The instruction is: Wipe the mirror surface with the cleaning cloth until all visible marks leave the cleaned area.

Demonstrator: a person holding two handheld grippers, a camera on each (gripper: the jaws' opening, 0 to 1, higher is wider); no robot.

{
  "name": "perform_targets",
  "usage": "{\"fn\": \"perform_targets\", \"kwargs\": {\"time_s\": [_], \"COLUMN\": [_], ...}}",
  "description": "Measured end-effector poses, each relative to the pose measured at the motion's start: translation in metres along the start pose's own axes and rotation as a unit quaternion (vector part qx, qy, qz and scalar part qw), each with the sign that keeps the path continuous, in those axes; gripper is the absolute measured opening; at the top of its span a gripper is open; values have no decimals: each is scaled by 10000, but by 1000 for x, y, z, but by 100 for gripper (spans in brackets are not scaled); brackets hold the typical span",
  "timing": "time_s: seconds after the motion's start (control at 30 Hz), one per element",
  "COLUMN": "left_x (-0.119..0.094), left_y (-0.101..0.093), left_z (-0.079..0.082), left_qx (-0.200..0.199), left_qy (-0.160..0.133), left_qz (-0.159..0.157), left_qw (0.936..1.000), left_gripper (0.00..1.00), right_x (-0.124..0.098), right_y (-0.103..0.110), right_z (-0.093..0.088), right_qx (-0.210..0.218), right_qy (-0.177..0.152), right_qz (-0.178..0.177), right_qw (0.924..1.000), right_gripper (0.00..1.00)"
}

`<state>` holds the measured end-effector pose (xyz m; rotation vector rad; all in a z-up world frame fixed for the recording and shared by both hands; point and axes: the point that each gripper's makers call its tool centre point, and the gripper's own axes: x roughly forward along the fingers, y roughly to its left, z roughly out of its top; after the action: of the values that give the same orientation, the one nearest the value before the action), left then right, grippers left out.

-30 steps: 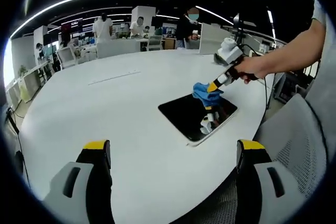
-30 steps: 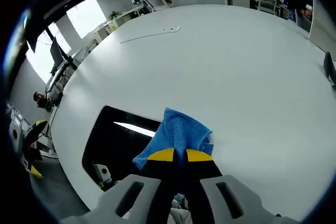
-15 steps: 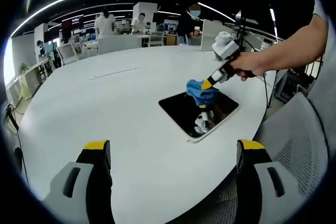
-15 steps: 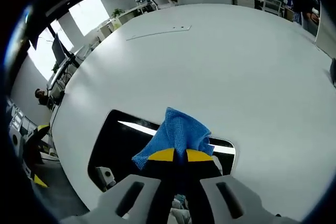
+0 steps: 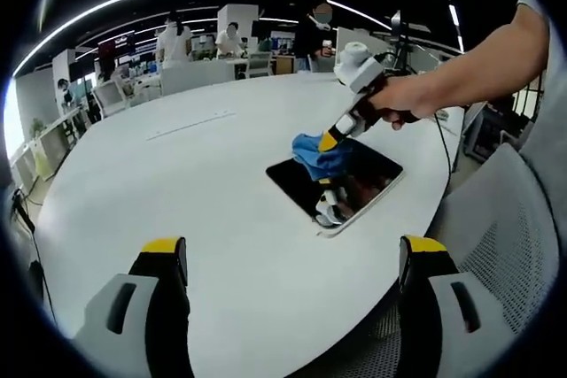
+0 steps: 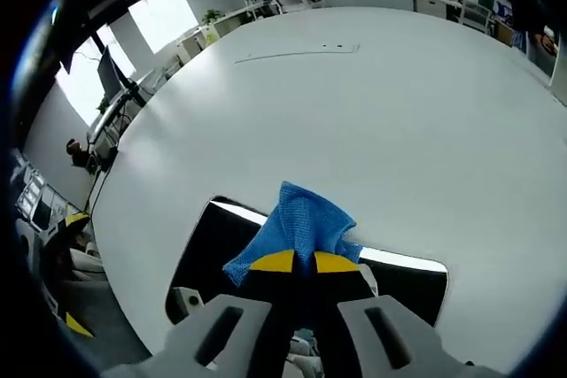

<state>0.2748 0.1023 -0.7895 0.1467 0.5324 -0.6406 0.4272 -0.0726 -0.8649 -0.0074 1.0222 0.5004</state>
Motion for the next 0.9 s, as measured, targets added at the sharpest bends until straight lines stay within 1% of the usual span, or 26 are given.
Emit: {"fn": "perform_targets", "kwargs": {"time_s": [0.07, 0.37, 0.5, 0.53, 0.63, 0.7, 0.83, 0.9], "left_x": [-1, 0, -2, -1, -1, -1, 0, 0], "left_y": [0, 0, 2, 3, 6, 6, 8, 7], "left_z": [1, -2, -1, -2, -2, -2, -1, -2], "left_qx": [4, -4, 30, 46, 87, 34, 35, 111], "left_qy": [-7, 21, 10, 21, 20, 5, -12, 6], "left_qz": [7, 7, 50, 73, 142, 127, 148, 141], "left_qw": [10000, 10000, 10000, 10000, 9999, 9999, 9999, 9998], "left_gripper": [99, 99, 99, 99, 99, 99, 99, 99], "right_x": [4, 18, 22, 25, 28, 30, 30, 30], "right_y": [9, 37, 49, 55, 62, 64, 60, 60], "right_z": [2, 12, 15, 17, 19, 20, 20, 19], "right_qx": [-83, -179, -112, -210, -475, -520, -448, -426], "right_qy": [6, 19, -29, -55, -62, -43, -36, -38], "right_qz": [25, 138, 215, 216, 218, 194, 179, 158], "right_qw": [10000, 9997, 9997, 9995, 9986, 9985, 9988, 9990], "right_gripper": [0, 0, 0, 0, 0, 0, 0, 0]}}
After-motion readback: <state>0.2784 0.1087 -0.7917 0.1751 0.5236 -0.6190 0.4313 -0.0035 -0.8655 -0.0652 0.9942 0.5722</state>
